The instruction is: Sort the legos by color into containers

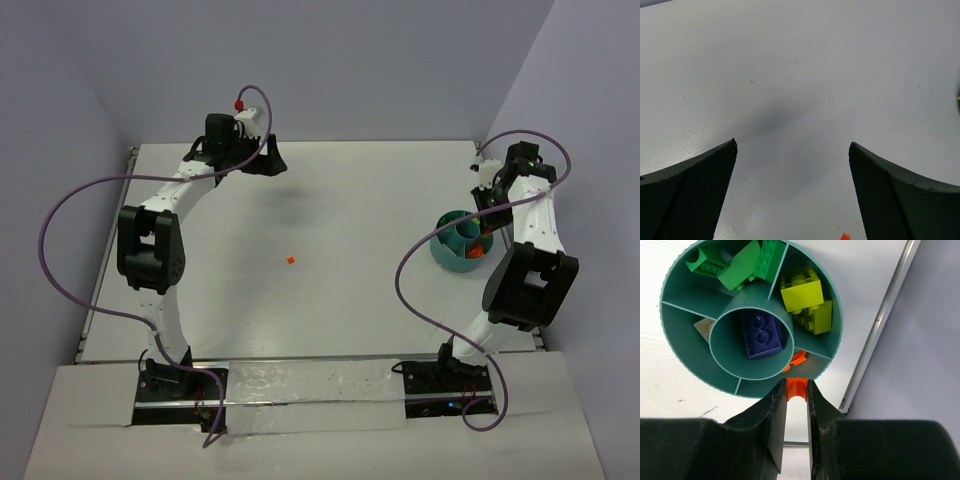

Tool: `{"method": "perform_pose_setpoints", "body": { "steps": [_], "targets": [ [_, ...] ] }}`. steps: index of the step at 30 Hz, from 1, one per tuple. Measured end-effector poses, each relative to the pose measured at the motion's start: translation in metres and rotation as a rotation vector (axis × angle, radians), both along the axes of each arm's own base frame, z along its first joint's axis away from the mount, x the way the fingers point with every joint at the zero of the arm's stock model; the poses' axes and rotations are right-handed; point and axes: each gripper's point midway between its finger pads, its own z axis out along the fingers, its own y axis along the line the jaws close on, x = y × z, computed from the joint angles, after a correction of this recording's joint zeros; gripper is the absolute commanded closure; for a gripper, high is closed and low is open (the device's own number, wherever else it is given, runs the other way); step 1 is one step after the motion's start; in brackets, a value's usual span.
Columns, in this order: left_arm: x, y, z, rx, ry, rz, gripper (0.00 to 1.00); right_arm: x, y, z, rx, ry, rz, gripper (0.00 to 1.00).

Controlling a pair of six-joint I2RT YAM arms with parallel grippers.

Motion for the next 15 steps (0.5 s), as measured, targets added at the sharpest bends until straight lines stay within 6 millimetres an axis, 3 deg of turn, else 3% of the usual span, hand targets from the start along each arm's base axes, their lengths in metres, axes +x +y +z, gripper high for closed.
{"method": "perform_pose_setpoints", "body": {
  "steps": [7, 15],
  "targets": [
    [0.001, 0.002, 0.001, 0.006, -0.003, 0.011, 0.01, -0.018, 0.005, -0.017, 0.008, 0.056, 0.034, 0.97],
    [0.001, 0.002, 0.003, 0.006, -0.008, 0.012, 0.01, -0.029, 0.011, -0.024, 0.018, 0.084, 0.048, 0.87]
  ]
}}
